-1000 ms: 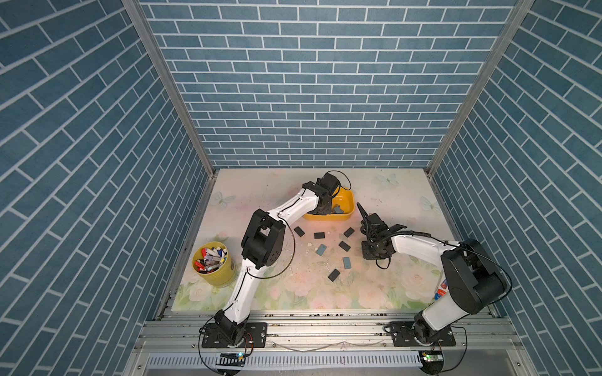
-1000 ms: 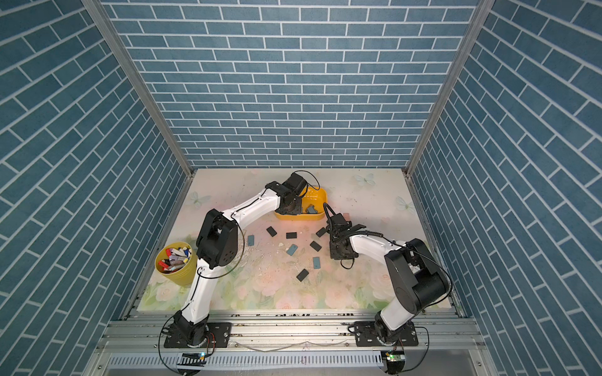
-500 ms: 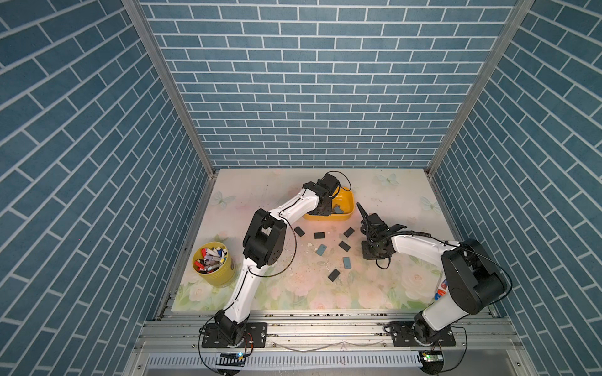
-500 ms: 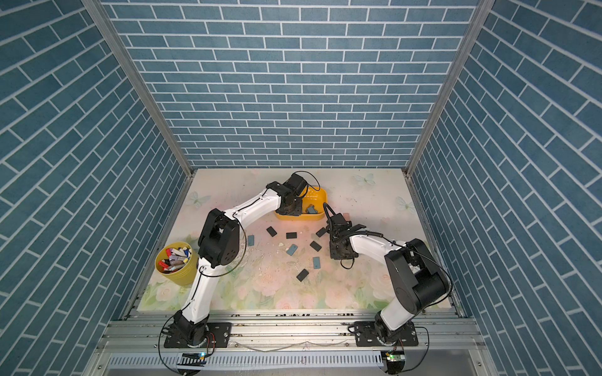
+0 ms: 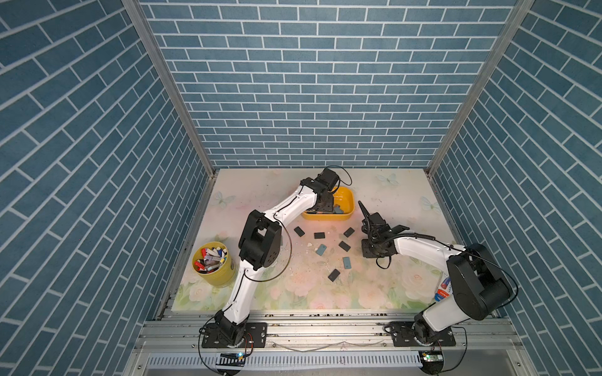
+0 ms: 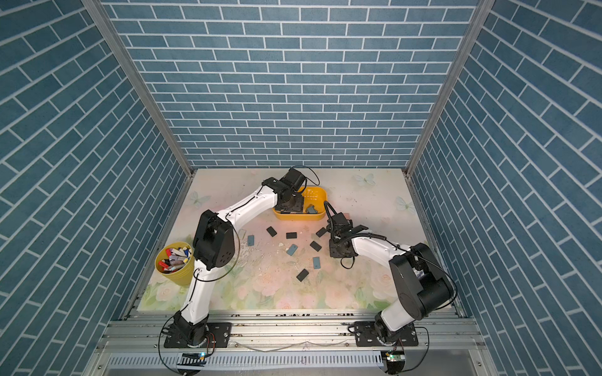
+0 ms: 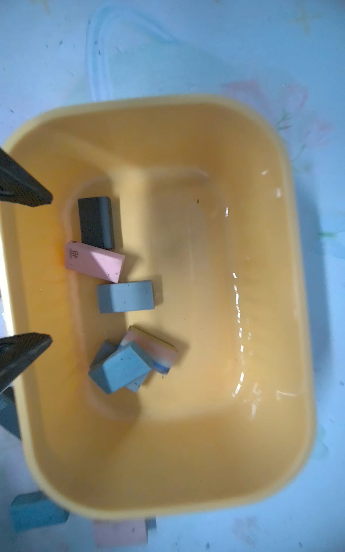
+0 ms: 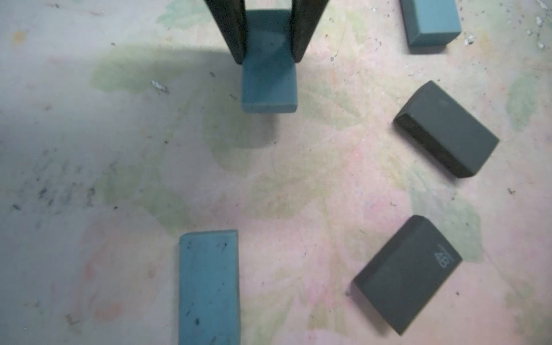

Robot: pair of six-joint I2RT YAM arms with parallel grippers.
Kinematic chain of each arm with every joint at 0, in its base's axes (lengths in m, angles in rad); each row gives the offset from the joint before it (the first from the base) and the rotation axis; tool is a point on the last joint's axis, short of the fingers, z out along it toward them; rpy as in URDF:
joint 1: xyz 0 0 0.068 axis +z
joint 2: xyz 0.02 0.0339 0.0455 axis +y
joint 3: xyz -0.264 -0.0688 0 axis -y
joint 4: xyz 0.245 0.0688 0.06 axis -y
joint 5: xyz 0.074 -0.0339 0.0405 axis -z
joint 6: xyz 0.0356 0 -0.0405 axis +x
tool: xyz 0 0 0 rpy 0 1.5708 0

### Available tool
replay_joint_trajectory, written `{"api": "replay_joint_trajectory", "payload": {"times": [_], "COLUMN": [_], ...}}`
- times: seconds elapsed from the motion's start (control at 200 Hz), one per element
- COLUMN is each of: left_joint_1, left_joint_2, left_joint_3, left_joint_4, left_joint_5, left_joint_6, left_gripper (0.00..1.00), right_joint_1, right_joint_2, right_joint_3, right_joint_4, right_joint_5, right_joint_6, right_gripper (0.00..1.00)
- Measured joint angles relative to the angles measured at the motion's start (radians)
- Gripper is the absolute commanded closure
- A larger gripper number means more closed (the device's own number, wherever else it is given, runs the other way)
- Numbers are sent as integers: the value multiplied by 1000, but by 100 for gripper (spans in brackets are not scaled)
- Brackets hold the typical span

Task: Put the eraser in the storage box
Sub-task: Place the eraser in the storage box, then pick up the eraser from the center of the board.

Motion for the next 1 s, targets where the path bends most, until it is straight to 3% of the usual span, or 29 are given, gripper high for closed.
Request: {"api": "replay_joint_trajectory", "payload": {"times": [0.19,0.44,0.765,1.0], "left_joint_1": [0,10,61,126], "left_joint_2": [-203,-492,-628,-661], "left_joint_3": [-81,-421,-787,-916], "left_joint_4": [28,121,193,249], "left_joint_5": [-52,-143,-192,-179], "left_joint_6": [-3,-69,-164,-188], "left_gripper": [21,19,19,19], "right_joint_1": [1,9,23,23], "right_joint_2": [-22,-50,-34,108], "right_joint_3": [-1,45,265,520], "right_joint_4": [4,-38,-130,-196], "right_joint_5": [0,5,0,-5], "right_joint_6": [0,0,-8,-47], "right_gripper": [86,86,86,86]}}
